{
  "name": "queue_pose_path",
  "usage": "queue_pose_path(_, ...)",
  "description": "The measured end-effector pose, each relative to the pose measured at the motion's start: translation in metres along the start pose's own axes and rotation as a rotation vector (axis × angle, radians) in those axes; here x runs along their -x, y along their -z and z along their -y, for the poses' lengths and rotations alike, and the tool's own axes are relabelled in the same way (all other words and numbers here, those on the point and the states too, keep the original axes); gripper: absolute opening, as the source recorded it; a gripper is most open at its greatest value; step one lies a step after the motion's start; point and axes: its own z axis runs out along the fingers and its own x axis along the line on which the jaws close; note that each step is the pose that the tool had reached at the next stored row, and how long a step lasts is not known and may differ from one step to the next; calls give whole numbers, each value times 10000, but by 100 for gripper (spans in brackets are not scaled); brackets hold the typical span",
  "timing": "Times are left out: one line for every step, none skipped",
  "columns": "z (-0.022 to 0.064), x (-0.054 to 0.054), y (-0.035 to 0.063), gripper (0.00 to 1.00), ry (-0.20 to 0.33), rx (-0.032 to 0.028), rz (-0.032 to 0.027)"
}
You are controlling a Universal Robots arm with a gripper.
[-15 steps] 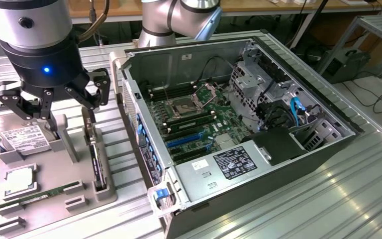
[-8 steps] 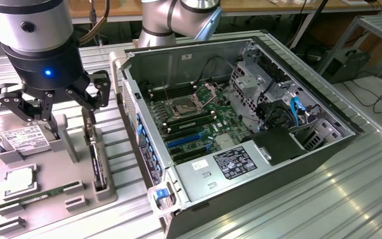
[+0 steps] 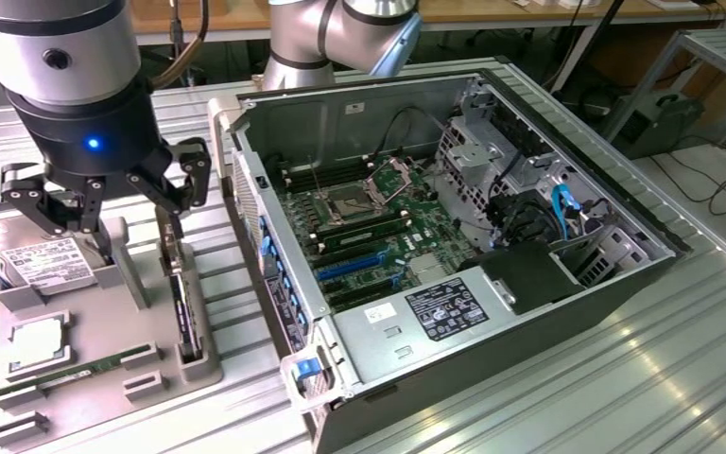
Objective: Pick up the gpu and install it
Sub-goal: 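Pick up the gpu and move the gpu toward the slot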
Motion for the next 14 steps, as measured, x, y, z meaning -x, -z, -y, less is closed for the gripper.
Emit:
queue_pose_path(0,0,-4,66,2,0,0)
queue_pose_path(0,0,-8,66,4,0,-1)
queue_pose_path(1,0,-11,66,6,-1,-1)
queue_pose_path(1,1,-18,66,10,0,-1)
queue_pose_path(1,2,-22,66,12,0,-1)
queue_pose_path(2,2,-30,66,13,-1,-1)
queue_pose_path(3,3,-40,66,18,-7,0)
queue_pose_path(6,3,-54,66,26,-14,-2)
queue_pose_path(14,4,-61,66,28,-17,-4)
queue_pose_path(23,4,-67,66,28,-18,-4)
queue_pose_path(34,5,-72,66,28,-16,-3)
queue_pose_path(43,6,-75,66,27,-17,-3)
queue_pose_path(64,15,-82,66,27,-18,-3)
queue_pose_path(73,22,-90,66,28,-17,-2)
